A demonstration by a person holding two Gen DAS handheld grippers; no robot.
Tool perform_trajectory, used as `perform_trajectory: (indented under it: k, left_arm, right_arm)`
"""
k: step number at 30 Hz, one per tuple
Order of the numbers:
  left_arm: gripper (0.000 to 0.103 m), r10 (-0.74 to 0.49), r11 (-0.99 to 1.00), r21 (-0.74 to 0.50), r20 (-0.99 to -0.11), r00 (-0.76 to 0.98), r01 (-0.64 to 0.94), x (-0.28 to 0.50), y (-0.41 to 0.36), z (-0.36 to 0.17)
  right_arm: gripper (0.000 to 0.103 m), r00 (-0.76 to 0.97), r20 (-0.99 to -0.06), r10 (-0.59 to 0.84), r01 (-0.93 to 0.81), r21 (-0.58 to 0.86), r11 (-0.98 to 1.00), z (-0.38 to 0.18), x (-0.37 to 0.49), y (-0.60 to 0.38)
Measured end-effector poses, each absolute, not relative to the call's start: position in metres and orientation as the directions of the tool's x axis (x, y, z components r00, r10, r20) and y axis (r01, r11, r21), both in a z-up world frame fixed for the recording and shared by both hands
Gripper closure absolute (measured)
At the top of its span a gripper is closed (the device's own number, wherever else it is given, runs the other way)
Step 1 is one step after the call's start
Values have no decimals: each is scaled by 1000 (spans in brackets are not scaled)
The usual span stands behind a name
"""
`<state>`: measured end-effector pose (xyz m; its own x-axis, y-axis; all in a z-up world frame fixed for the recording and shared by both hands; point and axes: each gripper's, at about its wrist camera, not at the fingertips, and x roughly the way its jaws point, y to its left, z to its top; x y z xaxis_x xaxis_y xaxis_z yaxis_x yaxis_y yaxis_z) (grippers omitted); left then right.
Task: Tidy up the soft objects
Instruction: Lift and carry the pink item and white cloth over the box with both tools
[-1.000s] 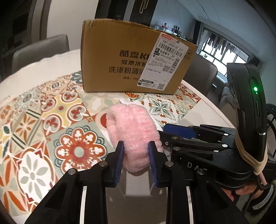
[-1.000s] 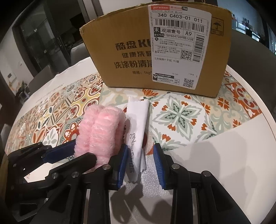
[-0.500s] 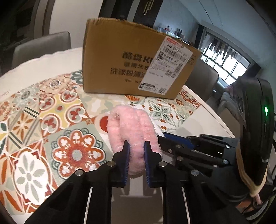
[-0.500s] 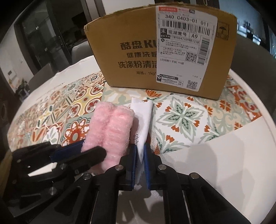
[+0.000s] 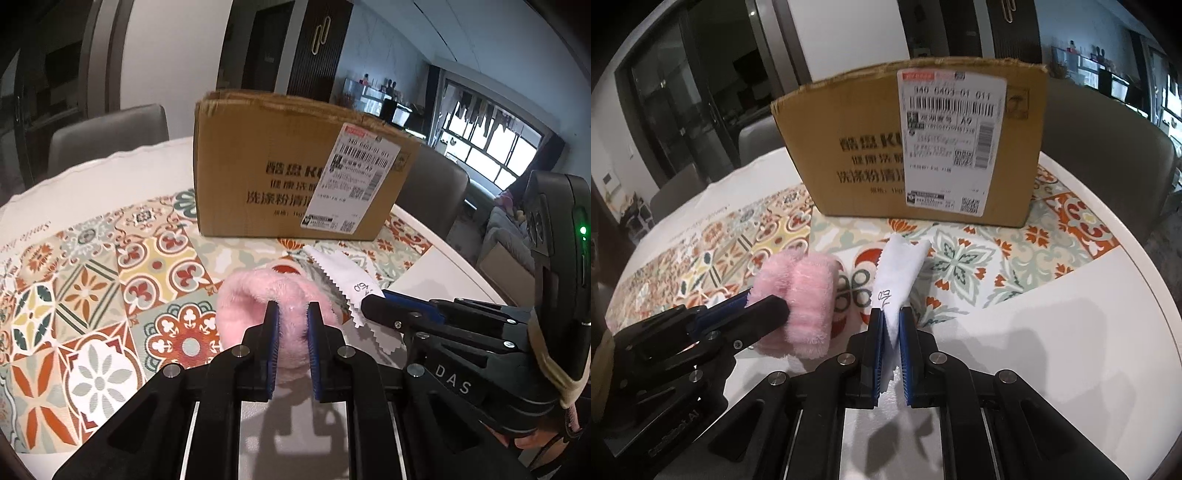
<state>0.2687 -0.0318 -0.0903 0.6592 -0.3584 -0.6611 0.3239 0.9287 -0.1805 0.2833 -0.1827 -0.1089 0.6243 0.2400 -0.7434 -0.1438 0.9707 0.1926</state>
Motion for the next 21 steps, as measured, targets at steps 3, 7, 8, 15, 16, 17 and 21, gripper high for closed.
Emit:
perform_trajectory:
  k: [3, 7, 8, 15, 16, 17, 21]
  left_arm:
    - [88, -356, 929, -170, -649, 673, 328, 265, -32, -82]
    - [88, -341, 935, -146, -627, 700, 324, 259, -33, -70]
    - [88, -339, 935, -141, -621, 706, 325, 257, -34, -67]
    - [88, -336, 937, -125, -584, 739, 327, 248, -35, -44]
    - [88, -335, 937, -122, -578, 744, 327, 247, -35, -41]
    - [88, -331, 938, -116, -569, 752, 325, 245, -36, -37]
    - [88, -325, 941, -102, -544, 774, 324, 241, -37, -24]
  right_arm:
    - [93, 642, -727, 244, -142, 200, 970, -99, 277, -187]
    - [93, 661, -708, 249, -142, 208, 968, -87, 271, -189]
    - [93, 662, -706, 252, -144, 210, 967, -85, 270, -188]
    - [93, 695, -669, 262, -153, 218, 964, -62, 262, -191]
    - [93, 699, -665, 262, -155, 217, 964, -59, 260, -191]
    - [93, 706, -657, 265, -157, 219, 963, -55, 259, -192]
    - [93, 730, -631, 263, -162, 214, 963, -42, 254, -194]
